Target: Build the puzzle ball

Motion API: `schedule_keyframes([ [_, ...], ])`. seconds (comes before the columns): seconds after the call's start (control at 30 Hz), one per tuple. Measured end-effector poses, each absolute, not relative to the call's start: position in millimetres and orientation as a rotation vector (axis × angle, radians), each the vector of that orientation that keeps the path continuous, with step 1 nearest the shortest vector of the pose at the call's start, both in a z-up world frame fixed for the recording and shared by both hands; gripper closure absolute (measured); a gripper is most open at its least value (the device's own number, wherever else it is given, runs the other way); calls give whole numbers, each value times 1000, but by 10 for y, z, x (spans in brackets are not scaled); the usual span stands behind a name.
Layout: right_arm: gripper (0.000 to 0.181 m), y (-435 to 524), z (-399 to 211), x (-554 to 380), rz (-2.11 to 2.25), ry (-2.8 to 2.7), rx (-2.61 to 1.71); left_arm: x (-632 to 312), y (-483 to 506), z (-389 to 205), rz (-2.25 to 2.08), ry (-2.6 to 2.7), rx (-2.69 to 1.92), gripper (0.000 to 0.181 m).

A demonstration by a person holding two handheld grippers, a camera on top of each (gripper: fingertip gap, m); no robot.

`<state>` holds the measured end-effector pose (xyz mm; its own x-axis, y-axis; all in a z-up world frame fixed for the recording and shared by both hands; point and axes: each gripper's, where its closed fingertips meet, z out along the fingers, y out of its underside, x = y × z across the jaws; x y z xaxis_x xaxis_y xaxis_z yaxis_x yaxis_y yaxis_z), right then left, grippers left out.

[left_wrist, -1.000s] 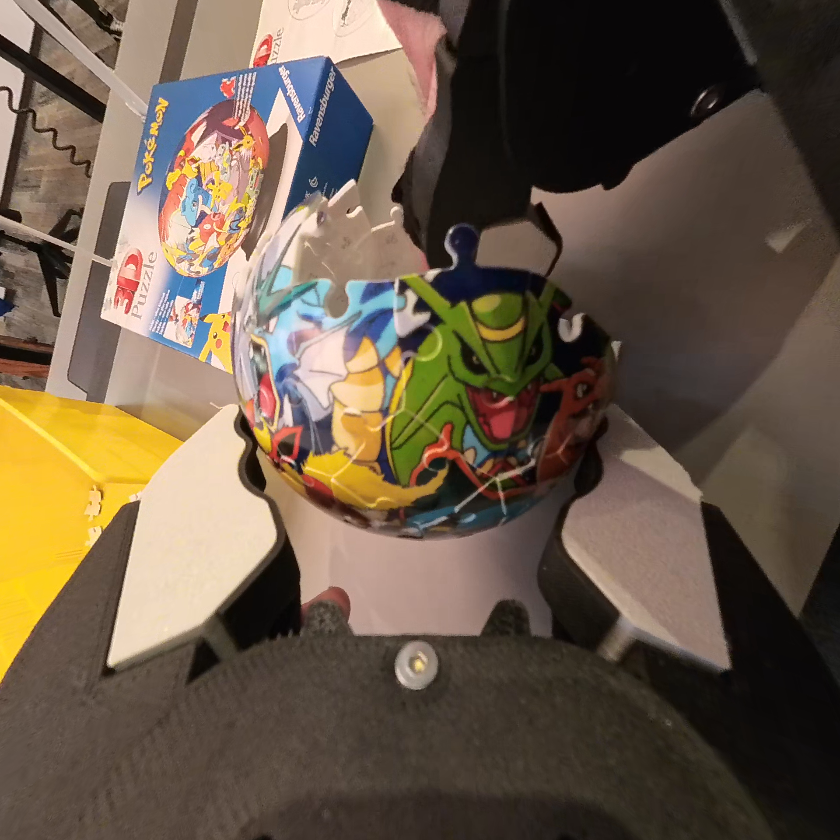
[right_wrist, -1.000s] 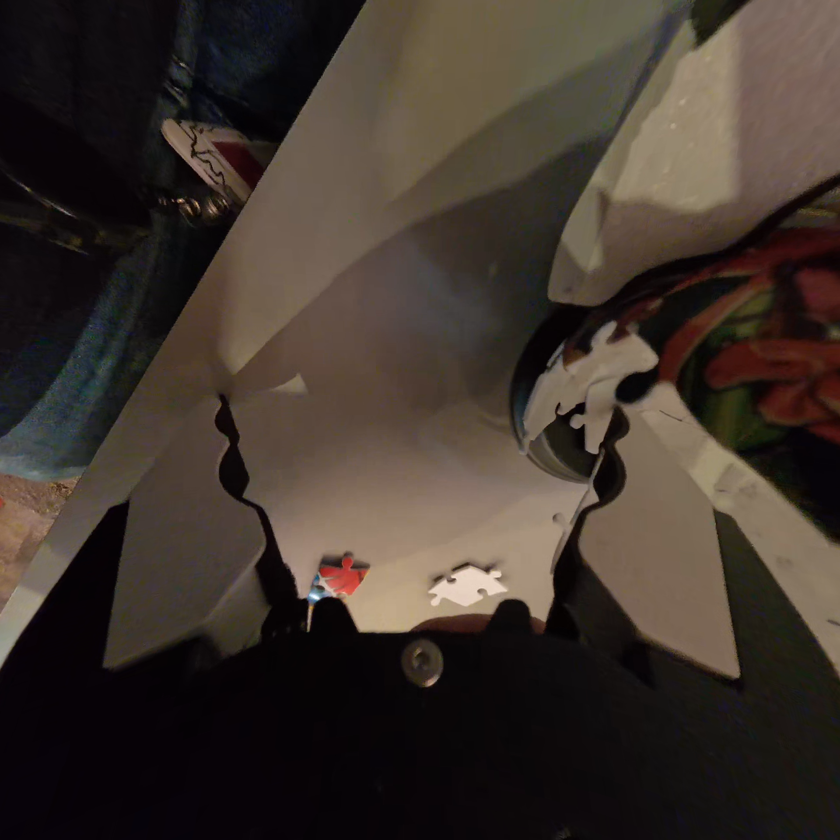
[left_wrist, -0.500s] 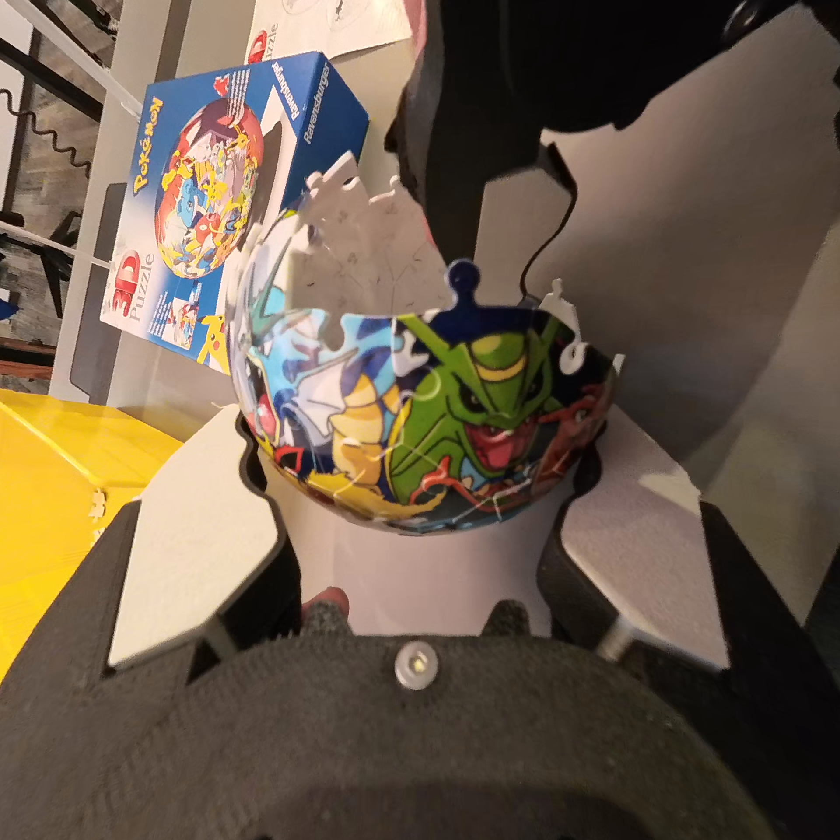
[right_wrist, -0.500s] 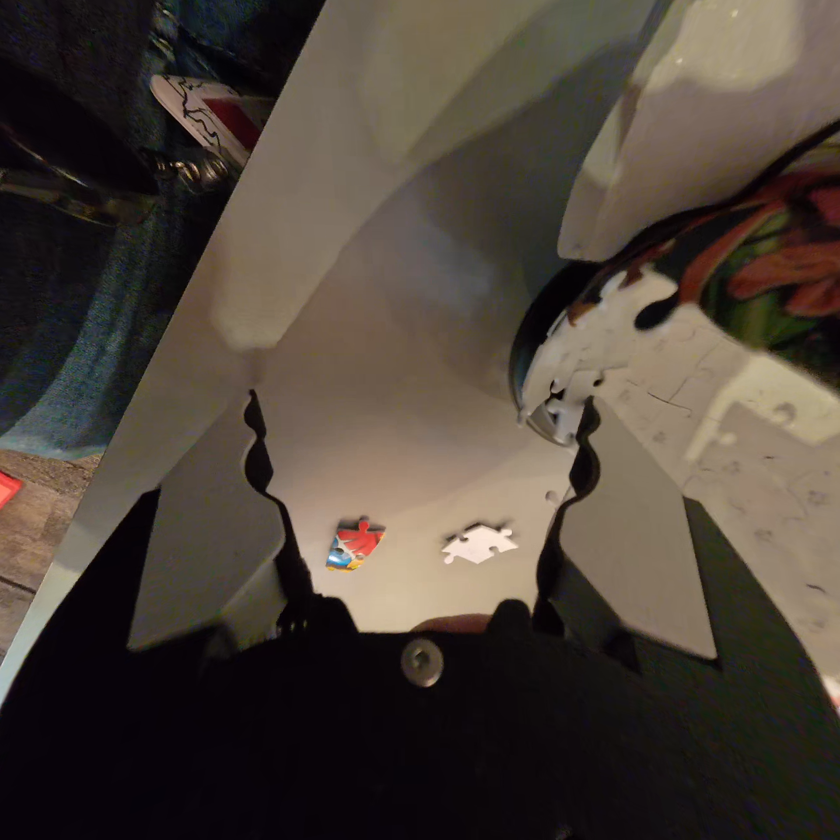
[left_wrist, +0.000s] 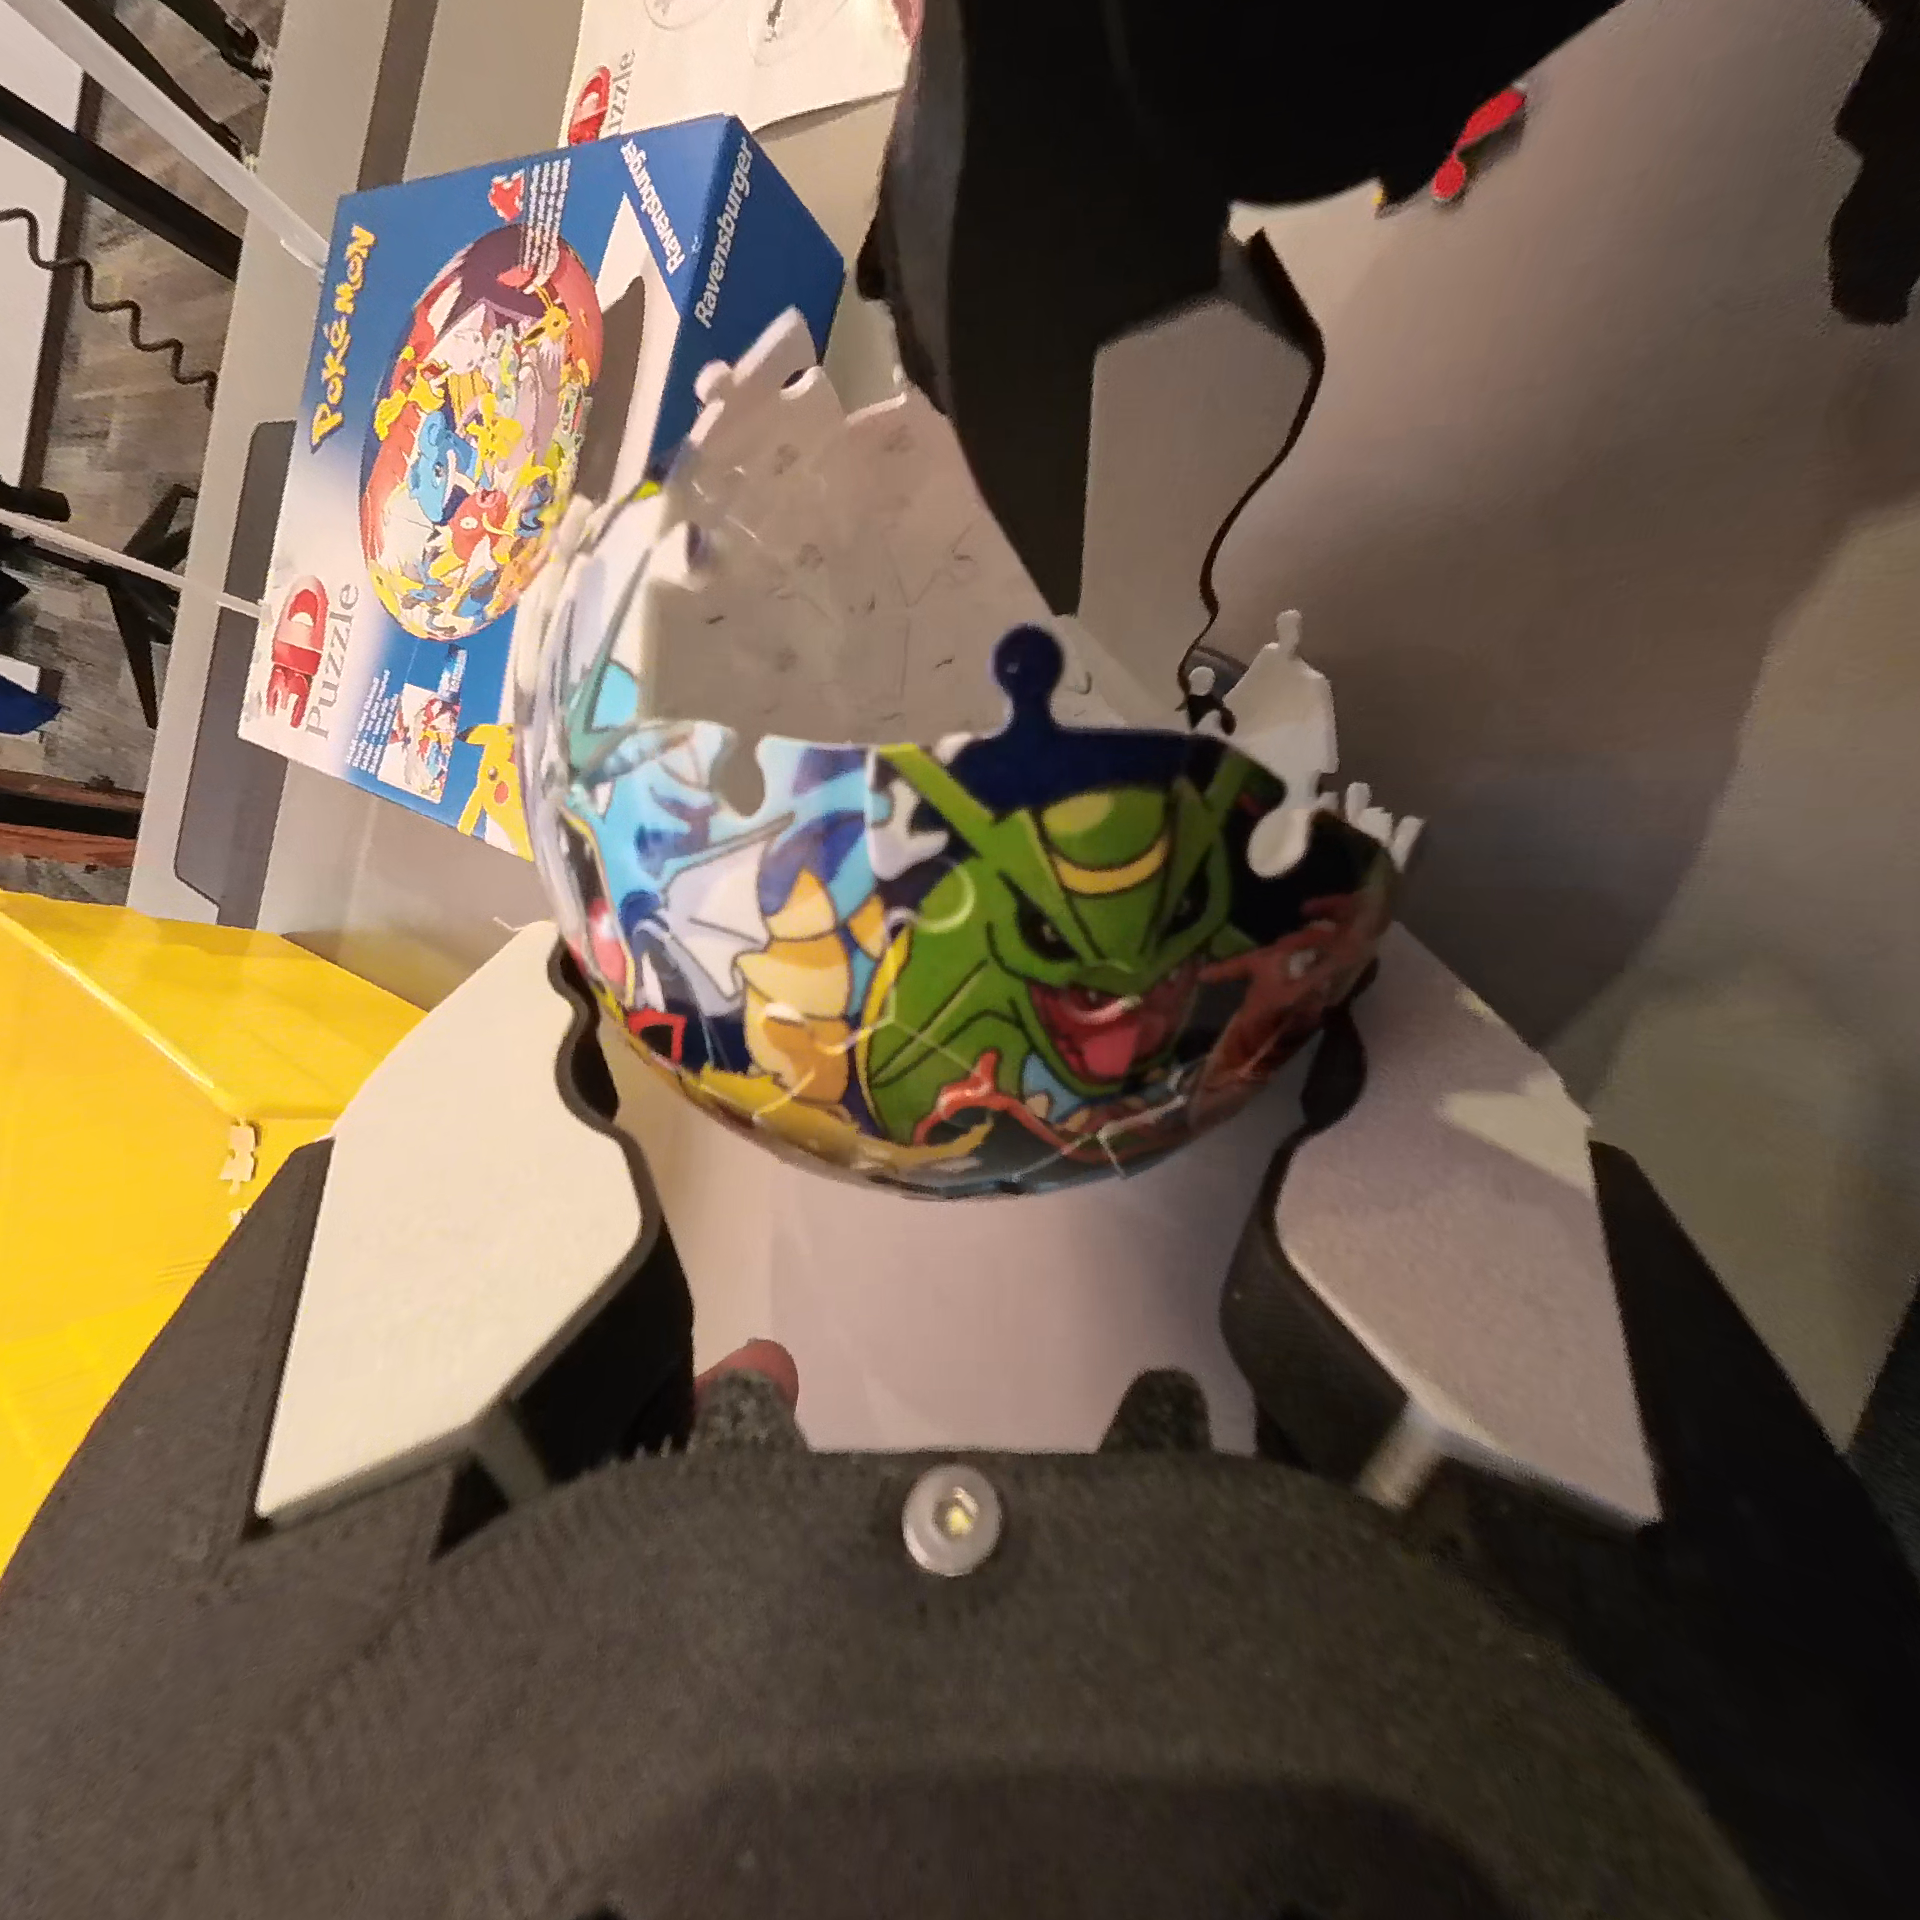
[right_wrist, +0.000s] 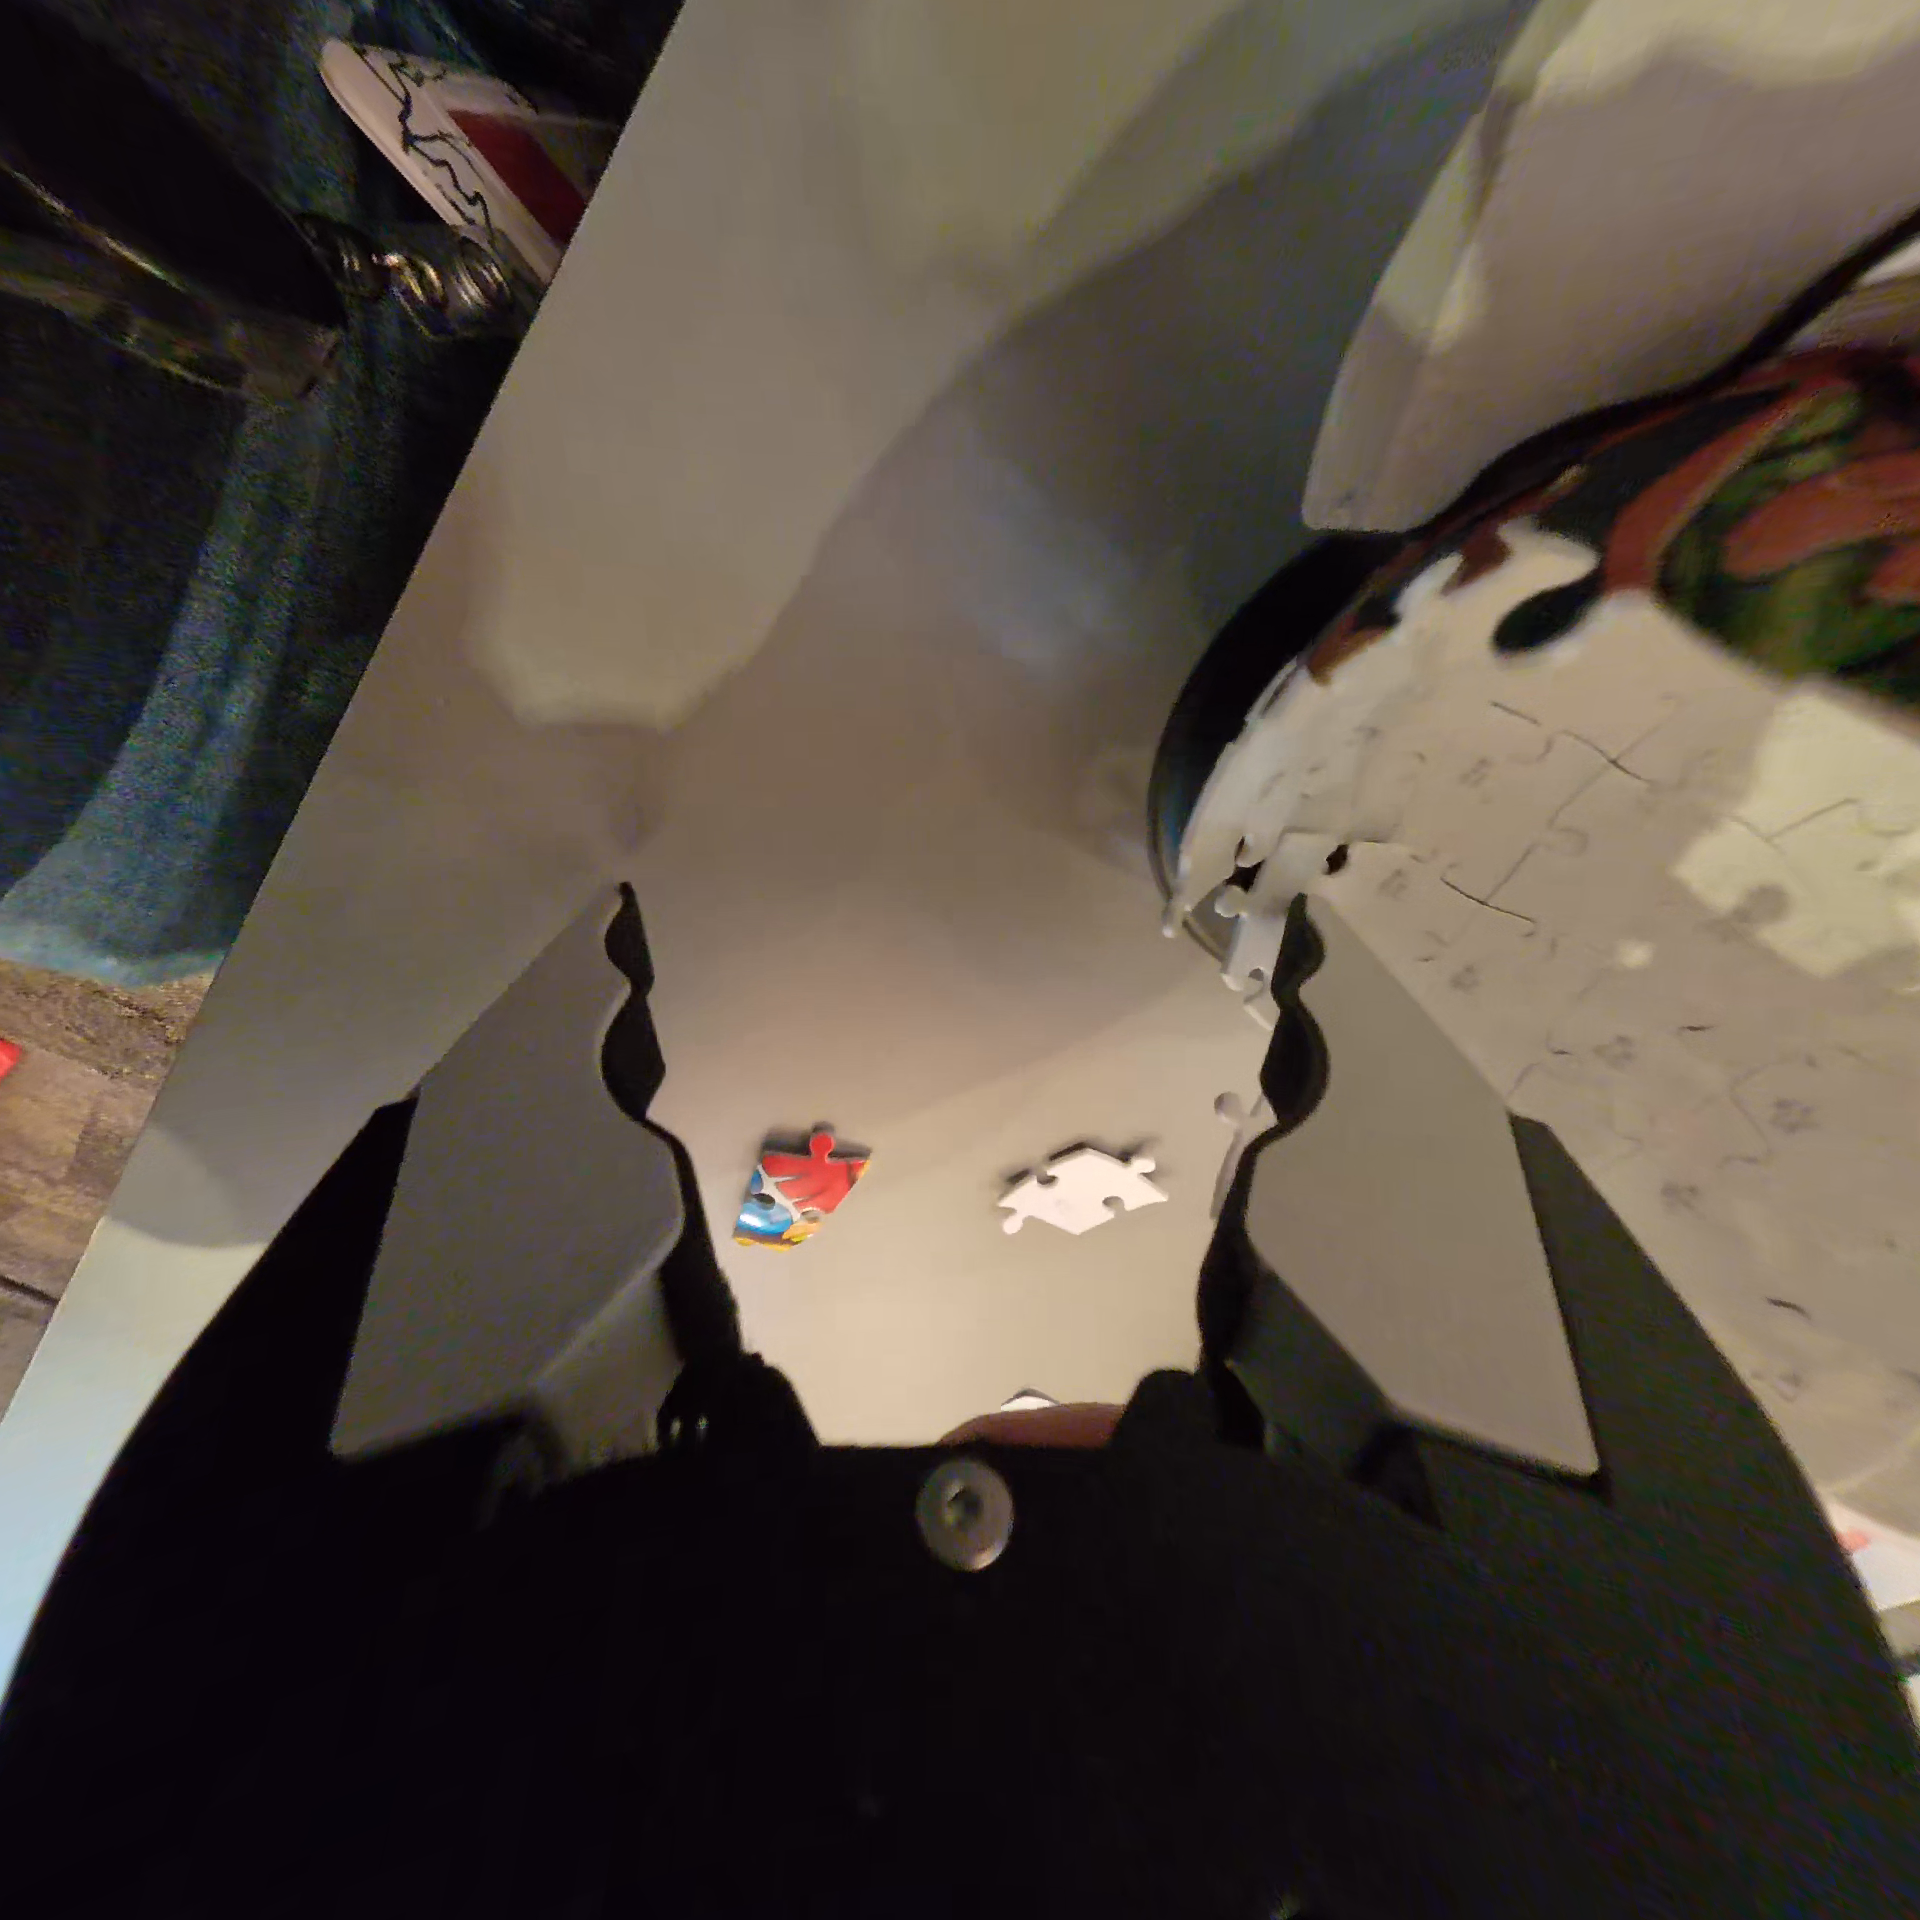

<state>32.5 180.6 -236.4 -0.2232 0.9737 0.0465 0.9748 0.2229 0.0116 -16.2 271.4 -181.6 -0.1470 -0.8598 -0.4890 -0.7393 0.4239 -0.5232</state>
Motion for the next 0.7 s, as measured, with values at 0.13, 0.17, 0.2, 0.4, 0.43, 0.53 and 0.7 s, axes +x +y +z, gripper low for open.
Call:
schedule_keyframes([
  [0.13, 65, 1823, -2354, 340, -69, -2431, -1939, -163, 2730, -1812, -194, 1919, -1350, 53],
  [0.17, 67, 1825, -2348, 328, -60, -2427, -1929, -164, 2731, -1811, -195, 1919, -1350, 52],
  [0.2, 67, 1829, -2341, 303, -47, -2416, -1918, -165, 2733, -1812, -195, 1919, -1348, 52],
  [0.4, 64, 1836, -2386, 269, -32, -2411, -1893, -163, 2732, -1812, -195, 1920, -1346, 52],
  [0.43, 65, 1838, -2382, 276, -37, -2416, -1890, -163, 2732, -1812, -195, 1919, -1347, 52],
  [0.53, 75, 1863, -2348, 296, -52, -2421, -1898, -156, 2725, -1820, -200, 1922, -1350, 52],
  [0.7, 79, 1872, -2340, 319, -68, -2432, -1887, -147, 2721, -1820, -198, 1924, -1343, 54],
])
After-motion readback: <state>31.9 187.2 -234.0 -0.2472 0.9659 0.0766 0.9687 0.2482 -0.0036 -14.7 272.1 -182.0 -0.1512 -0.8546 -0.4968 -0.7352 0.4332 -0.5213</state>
